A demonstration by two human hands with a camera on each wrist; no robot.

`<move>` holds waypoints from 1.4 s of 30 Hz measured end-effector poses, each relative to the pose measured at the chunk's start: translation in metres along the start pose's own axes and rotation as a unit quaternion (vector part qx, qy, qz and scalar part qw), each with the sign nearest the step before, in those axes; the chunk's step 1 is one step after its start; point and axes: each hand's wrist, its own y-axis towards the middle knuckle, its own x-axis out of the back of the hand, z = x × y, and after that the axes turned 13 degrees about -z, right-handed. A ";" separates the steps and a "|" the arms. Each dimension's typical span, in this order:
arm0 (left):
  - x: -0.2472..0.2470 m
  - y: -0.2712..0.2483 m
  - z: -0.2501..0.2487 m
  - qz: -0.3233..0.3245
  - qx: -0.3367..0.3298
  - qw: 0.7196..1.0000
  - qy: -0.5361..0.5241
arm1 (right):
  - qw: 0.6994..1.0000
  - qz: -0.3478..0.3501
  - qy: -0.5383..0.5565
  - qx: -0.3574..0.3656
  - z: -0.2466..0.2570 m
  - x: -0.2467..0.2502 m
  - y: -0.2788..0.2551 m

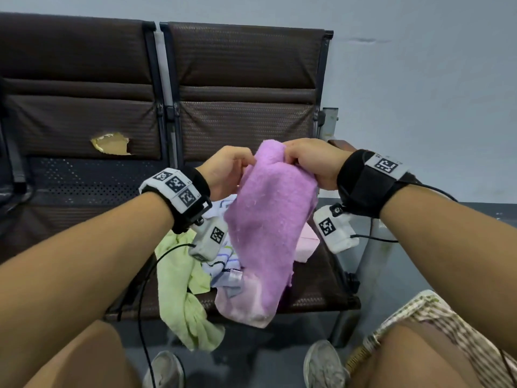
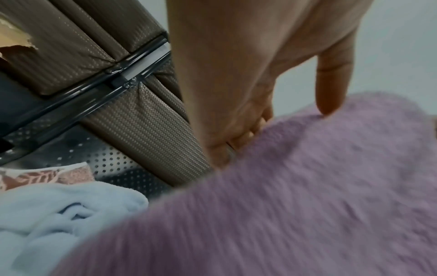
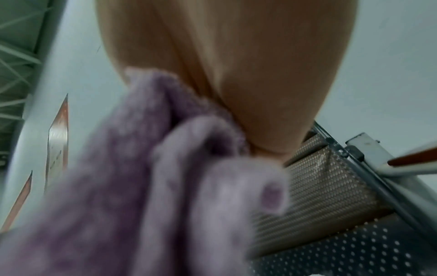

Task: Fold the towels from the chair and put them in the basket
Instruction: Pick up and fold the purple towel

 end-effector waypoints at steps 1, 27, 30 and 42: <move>0.003 0.005 0.000 -0.002 -0.002 1.000 0.004 | 1.000 0.001 -0.009 -0.002 0.000 0.004 0.002; 0.033 0.042 0.118 -0.012 -0.045 0.955 0.292 | 0.903 0.102 -0.403 0.104 -0.124 -0.002 0.023; 0.037 0.024 0.144 0.128 0.040 0.931 0.340 | 0.892 0.234 -0.386 -0.004 -0.158 -0.012 0.014; 0.034 0.071 0.152 -0.039 0.075 0.961 0.264 | 0.970 0.025 -0.235 -0.065 -0.193 -0.014 0.064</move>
